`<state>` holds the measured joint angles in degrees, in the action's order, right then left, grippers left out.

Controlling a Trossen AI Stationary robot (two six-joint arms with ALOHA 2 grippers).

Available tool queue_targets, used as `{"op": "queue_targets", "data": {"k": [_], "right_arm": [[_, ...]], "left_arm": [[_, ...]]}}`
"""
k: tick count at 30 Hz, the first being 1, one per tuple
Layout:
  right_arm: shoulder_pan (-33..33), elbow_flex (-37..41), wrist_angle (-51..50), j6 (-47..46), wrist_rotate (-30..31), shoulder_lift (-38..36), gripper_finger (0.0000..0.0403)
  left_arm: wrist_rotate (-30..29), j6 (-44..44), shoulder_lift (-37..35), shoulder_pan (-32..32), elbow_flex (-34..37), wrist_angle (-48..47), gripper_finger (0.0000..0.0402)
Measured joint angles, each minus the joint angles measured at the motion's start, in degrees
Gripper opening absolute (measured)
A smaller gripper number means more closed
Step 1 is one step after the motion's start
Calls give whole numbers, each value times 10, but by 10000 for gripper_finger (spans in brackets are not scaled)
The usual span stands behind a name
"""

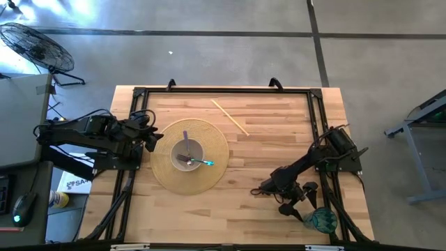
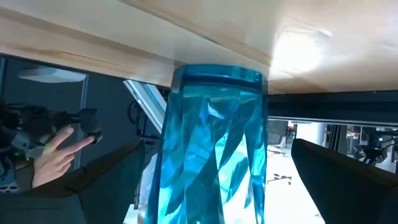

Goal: Pick & Place Utensil
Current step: Put the blue cup on the yellow mat to the top right of the white bowl

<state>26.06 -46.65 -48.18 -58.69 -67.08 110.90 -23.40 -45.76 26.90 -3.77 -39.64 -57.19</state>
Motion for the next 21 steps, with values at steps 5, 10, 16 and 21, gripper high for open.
{"op": "queue_targets", "data": {"k": [5,10,16,21], "right_arm": [[1,0,3,-4,3,0,396],[11,0,12,-13,7,0,395],[23,0,15,-13,7,0,395],[38,-3,15,-13,5,1,396]], "left_arm": [[0,0,0,0,0,0,223],[0,0,0,0,0,0,223],[0,0,0,0,0,0,223],[0,0,0,0,0,0,223]]}}
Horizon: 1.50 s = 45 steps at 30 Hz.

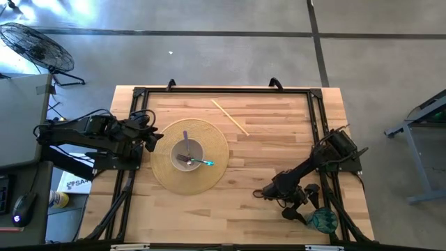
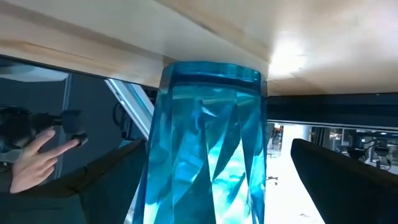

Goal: Pick & Place Utensil
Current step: Put the blue cup on the yellow mat to the top right of the white bowl

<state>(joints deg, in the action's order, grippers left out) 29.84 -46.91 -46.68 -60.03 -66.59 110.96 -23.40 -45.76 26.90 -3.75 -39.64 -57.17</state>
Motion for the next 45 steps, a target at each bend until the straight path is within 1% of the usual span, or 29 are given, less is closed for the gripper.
{"op": "queue_targets", "data": {"k": [12,34,38,45], "right_arm": [[16,-14,3,0,0,0,394],[93,-13,13,5,1,0,396],[98,-13,13,5,-3,0,385],[96,-13,11,-6,-4,0,346]], "left_arm": [[0,0,0,0,0,0,223],[0,0,0,0,0,0,223],[0,0,0,0,0,0,223],[0,0,0,0,0,0,223]]}}
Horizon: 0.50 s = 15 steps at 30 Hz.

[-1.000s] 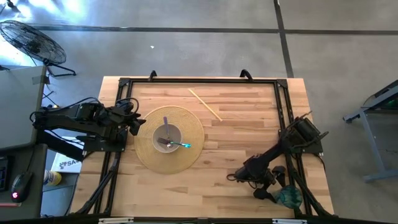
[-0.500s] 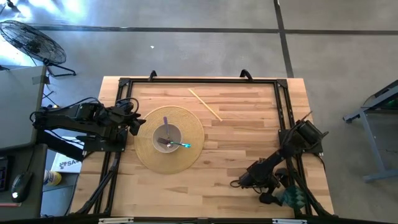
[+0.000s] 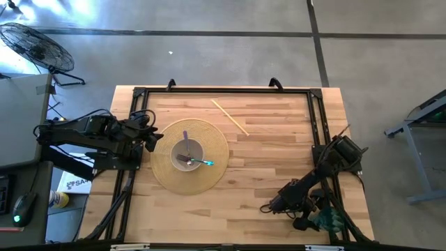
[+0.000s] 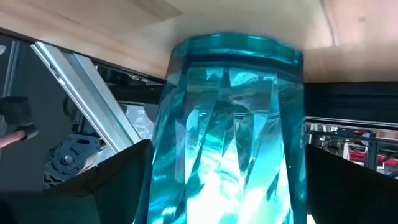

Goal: Pick & Place Utensil
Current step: Put the blue cup on the yellow mat to the top right of the white bowl

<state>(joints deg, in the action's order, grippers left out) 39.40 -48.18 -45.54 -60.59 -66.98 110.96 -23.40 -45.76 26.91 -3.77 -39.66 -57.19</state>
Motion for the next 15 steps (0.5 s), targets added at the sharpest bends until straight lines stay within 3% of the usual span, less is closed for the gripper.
{"op": "queue_targets", "data": {"k": [8,15], "right_arm": [[-18,-26,-25,-14,10,0,341],[-77,-77,-127,10,13,0,341]], "left_arm": [[0,0,0,0,-1,0,223],[0,0,0,0,-1,0,223]]}}
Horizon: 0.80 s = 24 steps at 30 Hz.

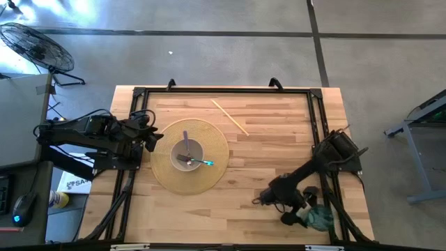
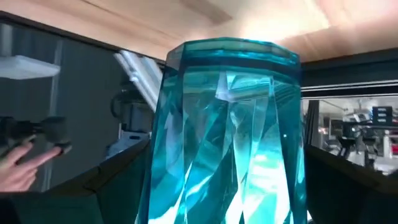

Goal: Pick & Place Utensil
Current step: Put the blue cup on the yellow mat to the top right of the white bowl

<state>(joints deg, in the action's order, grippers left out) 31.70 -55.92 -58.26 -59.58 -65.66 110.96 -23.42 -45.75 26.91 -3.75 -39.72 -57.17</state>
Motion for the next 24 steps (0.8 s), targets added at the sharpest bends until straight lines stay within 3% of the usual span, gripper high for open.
{"op": "queue_targets", "data": {"k": [15,20,24], "right_arm": [[-230,-58,-217,161,171,0,340],[-322,-64,-244,204,224,0,340],[-388,-64,-243,218,233,0,340]], "left_arm": [[0,0,0,0,0,0,223],[0,0,0,0,0,0,223],[0,0,0,0,0,0,223]]}}
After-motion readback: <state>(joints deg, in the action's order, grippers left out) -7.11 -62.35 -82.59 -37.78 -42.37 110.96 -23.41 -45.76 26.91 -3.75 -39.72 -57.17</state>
